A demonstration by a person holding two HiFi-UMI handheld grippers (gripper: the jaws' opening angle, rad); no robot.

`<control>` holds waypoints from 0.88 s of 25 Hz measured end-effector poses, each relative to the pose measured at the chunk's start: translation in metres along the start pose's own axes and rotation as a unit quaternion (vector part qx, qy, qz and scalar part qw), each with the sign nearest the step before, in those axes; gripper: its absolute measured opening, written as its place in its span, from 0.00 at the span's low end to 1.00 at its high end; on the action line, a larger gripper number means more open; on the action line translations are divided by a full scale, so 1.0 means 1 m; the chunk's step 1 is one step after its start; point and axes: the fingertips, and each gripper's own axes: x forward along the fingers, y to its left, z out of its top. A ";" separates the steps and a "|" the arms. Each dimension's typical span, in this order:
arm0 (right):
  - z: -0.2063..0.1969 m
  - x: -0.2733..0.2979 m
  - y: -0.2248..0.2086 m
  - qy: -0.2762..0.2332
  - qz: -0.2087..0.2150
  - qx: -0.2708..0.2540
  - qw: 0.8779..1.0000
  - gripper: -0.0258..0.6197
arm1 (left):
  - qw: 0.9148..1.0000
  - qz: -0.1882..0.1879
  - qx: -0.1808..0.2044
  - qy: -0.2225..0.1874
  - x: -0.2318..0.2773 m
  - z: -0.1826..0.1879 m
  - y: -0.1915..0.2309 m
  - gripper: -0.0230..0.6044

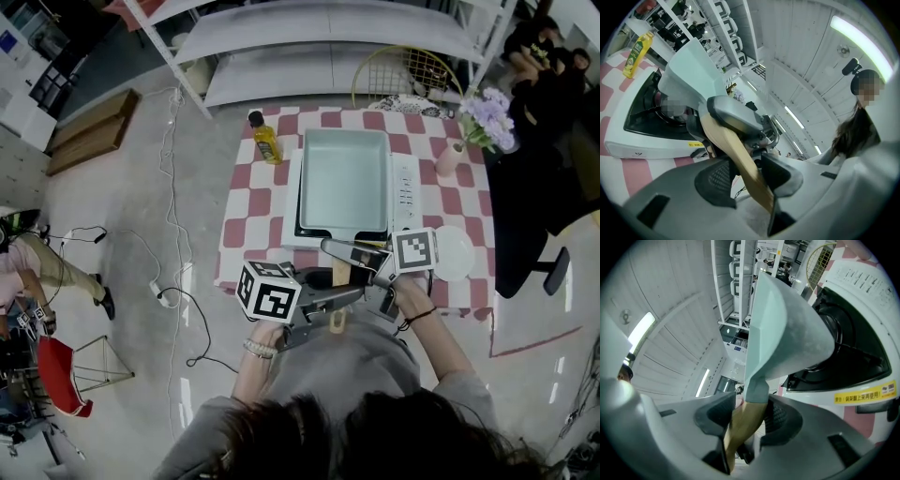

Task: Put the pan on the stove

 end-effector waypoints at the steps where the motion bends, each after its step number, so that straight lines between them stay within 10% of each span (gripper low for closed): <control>1: 0.000 0.000 -0.002 0.000 -0.002 0.005 1.000 0.32 | 1.000 0.001 -0.003 0.002 0.000 0.001 0.001 0.31; 22: 0.013 0.004 -0.033 -0.015 -0.016 0.061 0.998 0.32 | 0.998 -0.006 -0.057 0.035 0.003 0.006 0.027 0.31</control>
